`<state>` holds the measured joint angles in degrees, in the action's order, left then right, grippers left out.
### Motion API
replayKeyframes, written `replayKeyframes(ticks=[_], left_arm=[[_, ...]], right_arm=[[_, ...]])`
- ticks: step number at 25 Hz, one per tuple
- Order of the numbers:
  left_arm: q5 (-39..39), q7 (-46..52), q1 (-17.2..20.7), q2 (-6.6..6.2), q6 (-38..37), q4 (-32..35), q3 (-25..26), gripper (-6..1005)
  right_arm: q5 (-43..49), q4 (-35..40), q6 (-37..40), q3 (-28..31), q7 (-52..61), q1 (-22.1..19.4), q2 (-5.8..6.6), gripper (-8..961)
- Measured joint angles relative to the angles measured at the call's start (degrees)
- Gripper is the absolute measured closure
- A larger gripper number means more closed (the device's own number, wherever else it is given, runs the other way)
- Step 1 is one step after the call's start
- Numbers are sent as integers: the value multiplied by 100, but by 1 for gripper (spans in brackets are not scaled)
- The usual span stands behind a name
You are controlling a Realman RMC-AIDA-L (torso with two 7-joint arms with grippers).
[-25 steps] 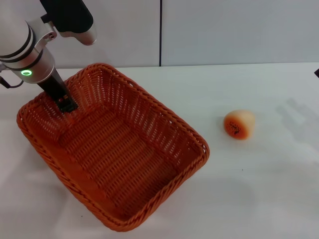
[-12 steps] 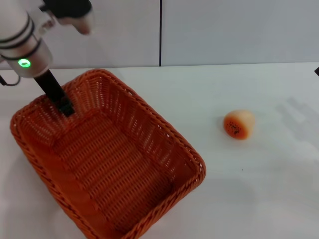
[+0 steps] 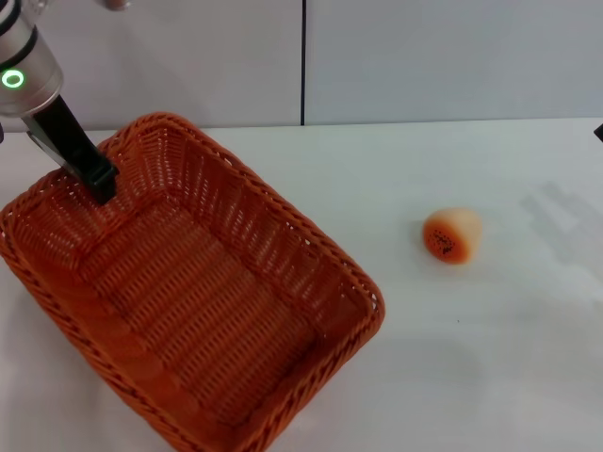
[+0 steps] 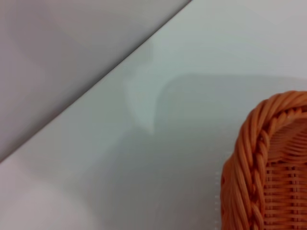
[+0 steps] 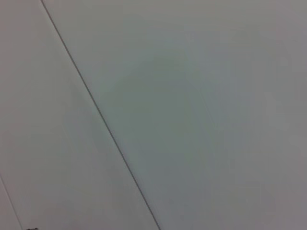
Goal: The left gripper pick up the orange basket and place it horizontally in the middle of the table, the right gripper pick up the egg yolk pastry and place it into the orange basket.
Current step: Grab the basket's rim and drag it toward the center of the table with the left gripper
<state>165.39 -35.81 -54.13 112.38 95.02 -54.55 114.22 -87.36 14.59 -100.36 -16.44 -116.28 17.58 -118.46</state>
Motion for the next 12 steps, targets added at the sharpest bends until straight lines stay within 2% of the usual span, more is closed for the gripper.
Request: replayKeyframes(ticks=[9,12], left_arm=[[-6,558,-91,21,509,9,860,862],[2,734,-99,36,721,-96,907,864]], right_arm=[[47,49,0,0,0,31,10,441],[58,93,-1,1,0,45,23,441]])
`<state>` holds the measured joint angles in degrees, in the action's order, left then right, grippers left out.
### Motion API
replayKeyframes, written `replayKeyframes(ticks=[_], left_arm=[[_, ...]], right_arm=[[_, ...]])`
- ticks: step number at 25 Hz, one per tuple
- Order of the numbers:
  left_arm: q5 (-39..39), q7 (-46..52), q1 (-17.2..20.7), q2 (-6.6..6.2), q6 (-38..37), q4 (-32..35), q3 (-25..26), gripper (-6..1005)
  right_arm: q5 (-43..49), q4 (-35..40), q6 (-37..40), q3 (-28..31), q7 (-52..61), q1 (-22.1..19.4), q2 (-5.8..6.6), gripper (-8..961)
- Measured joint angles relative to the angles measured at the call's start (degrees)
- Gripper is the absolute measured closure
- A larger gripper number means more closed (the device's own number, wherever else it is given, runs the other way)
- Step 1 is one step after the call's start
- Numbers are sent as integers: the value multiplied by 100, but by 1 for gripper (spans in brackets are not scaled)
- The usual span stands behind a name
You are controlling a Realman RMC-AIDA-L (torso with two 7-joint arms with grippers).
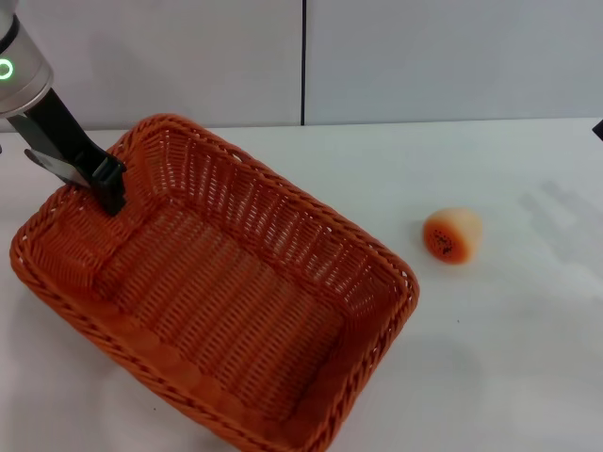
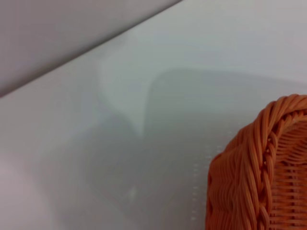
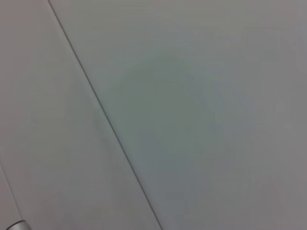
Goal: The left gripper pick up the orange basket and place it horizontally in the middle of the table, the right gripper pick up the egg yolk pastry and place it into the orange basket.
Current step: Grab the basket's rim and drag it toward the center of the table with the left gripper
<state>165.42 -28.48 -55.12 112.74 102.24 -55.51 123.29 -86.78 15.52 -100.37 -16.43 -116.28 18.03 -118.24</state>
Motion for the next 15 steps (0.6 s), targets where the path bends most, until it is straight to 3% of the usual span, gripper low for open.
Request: replayKeyframes(ticks=[8,15], left_arm=[[11,262,-104,6,262,-62,562,868],[7,605,0,151,30,-81,1059,871]], right_arm=[[8,48,-1,0,0,15,24,442],[13,48,5,15,-36,28,38,441]])
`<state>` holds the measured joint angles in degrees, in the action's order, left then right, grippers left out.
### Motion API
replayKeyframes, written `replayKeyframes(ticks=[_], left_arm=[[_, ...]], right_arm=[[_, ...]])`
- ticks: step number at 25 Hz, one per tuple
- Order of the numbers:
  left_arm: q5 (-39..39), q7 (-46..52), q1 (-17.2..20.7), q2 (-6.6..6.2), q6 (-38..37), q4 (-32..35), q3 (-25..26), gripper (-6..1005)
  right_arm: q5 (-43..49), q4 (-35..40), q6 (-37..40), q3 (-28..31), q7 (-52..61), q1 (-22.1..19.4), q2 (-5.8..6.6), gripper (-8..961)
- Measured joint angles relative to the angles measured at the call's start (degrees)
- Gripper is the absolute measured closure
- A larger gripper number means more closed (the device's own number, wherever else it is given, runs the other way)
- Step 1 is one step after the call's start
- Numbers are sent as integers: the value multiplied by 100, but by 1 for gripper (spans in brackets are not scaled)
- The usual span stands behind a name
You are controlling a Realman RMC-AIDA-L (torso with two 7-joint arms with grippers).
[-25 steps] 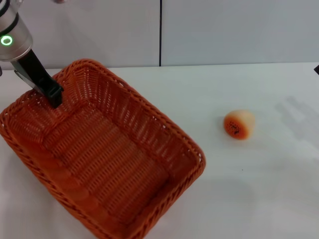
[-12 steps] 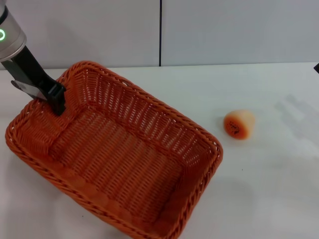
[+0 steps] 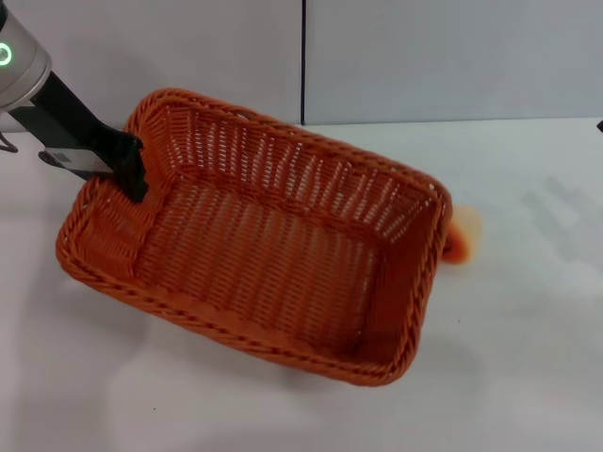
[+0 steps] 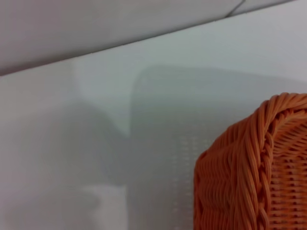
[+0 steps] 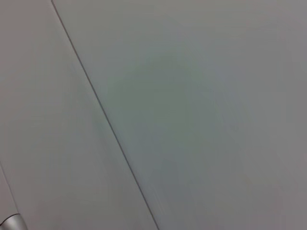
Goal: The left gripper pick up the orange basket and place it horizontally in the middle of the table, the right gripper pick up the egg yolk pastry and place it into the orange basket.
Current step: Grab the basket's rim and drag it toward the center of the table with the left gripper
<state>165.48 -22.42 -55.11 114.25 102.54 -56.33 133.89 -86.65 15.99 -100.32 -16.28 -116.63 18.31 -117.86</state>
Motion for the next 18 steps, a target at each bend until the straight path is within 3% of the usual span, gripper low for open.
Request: replayKeyframes(ticks=[18], left_arm=[[2,449,495,-71,-353,-152,-421,876]], right_arm=[[0,26,2,-15,-4,41,18,441]])
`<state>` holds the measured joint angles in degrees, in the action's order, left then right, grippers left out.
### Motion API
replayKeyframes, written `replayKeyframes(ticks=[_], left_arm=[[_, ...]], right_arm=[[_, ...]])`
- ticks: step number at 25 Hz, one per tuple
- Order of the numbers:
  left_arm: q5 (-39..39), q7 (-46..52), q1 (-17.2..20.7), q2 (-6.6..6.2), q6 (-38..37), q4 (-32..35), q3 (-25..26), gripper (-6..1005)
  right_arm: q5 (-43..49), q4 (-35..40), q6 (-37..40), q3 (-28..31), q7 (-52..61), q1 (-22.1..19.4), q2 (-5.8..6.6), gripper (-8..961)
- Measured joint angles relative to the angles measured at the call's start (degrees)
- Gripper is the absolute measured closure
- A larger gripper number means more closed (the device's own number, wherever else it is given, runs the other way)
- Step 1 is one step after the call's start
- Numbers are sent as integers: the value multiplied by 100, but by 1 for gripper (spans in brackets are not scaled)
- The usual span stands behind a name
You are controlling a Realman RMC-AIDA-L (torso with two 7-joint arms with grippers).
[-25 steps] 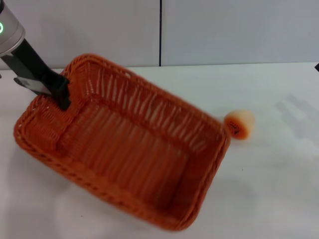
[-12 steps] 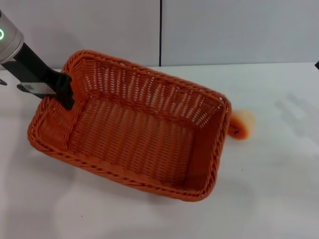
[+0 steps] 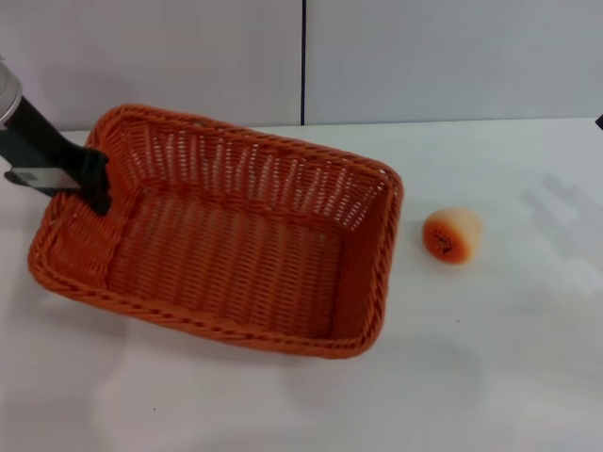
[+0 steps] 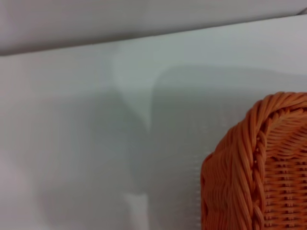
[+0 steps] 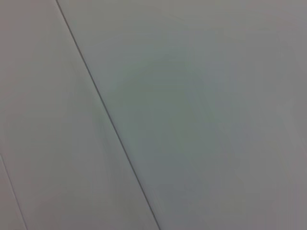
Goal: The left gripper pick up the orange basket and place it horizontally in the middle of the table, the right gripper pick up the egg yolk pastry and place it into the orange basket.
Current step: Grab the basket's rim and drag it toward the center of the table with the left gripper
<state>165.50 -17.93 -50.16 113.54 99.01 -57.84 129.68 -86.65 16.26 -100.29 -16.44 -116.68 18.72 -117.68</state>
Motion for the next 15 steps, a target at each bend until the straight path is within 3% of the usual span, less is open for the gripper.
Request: replayKeyframes(ticks=[15], left_arm=[[-1,61,392,-7,52,-23,-92,878]], right_arm=[[0,0,-7,0,1,10,0,442]])
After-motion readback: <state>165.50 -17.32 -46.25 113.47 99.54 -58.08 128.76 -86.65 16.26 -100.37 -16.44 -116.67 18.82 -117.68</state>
